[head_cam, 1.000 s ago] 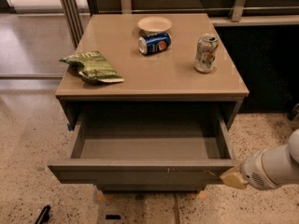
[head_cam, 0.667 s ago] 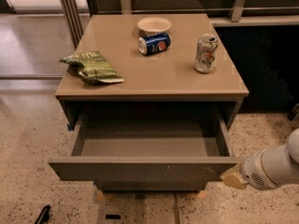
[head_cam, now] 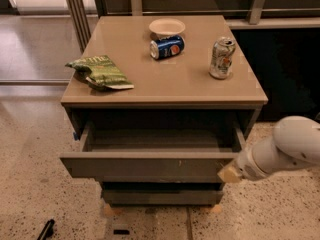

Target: Close top drawer

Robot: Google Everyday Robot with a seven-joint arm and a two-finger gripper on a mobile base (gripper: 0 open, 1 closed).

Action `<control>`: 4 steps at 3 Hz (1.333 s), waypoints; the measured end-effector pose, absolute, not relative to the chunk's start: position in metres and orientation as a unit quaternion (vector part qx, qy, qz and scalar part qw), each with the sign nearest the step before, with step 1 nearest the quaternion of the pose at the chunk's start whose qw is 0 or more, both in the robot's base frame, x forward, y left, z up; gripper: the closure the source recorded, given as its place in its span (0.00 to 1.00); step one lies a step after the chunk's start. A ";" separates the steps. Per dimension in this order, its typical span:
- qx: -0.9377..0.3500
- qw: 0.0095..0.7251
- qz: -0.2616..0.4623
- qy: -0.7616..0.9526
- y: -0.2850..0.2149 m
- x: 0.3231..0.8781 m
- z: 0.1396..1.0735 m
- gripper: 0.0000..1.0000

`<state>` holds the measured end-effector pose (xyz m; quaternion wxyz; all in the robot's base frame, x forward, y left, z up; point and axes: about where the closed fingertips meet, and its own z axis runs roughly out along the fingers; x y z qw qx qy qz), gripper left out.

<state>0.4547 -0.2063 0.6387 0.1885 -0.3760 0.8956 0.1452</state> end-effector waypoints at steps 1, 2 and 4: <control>-0.381 0.189 0.144 0.893 -0.203 0.459 0.638 1.00; -0.407 0.222 0.112 0.879 -0.182 0.502 0.645 1.00; -0.434 0.268 0.059 0.858 -0.161 0.537 0.656 1.00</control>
Offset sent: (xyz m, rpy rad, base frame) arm 0.1433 0.0693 0.0252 -0.1274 -0.3222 0.1192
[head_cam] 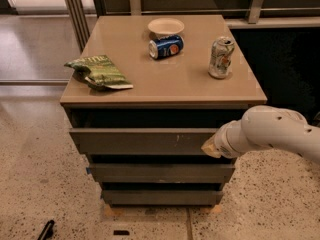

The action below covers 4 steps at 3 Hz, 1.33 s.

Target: Close top drawer

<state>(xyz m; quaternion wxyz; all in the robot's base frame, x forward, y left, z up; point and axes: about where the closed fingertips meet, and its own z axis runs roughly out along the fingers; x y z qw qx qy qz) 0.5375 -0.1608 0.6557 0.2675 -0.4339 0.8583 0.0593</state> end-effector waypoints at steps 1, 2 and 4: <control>-0.435 0.295 0.029 0.850 -0.156 0.554 0.661 1.00; -0.434 0.337 -0.029 0.835 -0.158 0.576 0.671 1.00; -0.444 0.303 -0.022 0.843 -0.164 0.563 0.661 1.00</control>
Offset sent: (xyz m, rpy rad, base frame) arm 0.0692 0.0059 0.0264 -0.1667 -0.3931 -0.0899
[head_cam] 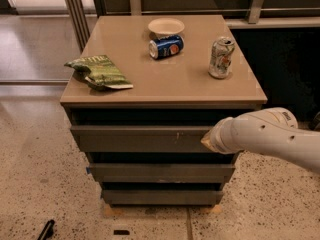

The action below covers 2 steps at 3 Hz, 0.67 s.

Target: Close top drawer

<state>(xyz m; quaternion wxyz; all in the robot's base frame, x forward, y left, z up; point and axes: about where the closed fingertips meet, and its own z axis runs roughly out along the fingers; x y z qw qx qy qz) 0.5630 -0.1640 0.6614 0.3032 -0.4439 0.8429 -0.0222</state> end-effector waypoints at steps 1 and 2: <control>-0.435 0.259 0.014 0.863 -0.194 0.556 0.656 1.00; -0.402 0.211 0.039 0.890 -0.243 0.517 0.669 0.81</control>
Offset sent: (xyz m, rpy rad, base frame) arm -0.1328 -0.1411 0.0261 0.0601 0.5004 -0.1657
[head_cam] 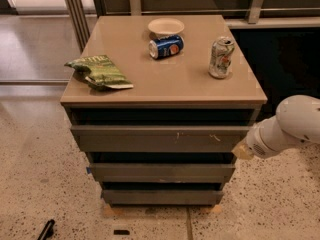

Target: Close top drawer

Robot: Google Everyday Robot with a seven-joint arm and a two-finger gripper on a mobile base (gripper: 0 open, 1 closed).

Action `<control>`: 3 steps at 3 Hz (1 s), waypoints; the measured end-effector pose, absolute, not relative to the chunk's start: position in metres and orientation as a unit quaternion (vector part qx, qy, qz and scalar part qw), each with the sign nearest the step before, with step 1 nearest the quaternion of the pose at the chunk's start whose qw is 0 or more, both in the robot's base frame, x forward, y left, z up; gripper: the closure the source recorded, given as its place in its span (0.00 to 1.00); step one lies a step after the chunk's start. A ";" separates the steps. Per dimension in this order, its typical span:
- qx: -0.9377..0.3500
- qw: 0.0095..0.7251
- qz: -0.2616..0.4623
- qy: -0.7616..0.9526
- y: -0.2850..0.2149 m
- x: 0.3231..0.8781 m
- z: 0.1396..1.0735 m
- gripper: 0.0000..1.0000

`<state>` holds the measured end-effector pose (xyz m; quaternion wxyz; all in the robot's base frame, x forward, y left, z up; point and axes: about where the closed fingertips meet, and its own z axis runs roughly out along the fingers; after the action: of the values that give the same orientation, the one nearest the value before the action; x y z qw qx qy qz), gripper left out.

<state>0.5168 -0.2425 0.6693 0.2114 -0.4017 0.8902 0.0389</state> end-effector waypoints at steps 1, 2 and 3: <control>-0.342 0.183 0.042 0.921 -0.289 0.477 0.688 0.58; -0.340 0.177 0.044 0.923 -0.291 0.473 0.688 0.36; -0.340 0.177 0.044 0.923 -0.291 0.473 0.688 0.11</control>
Offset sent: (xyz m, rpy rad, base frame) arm -0.0336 -0.0397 0.0157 0.0033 0.0605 -0.1039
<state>0.4735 -0.2912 0.6876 0.1772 -0.3398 0.9226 0.0436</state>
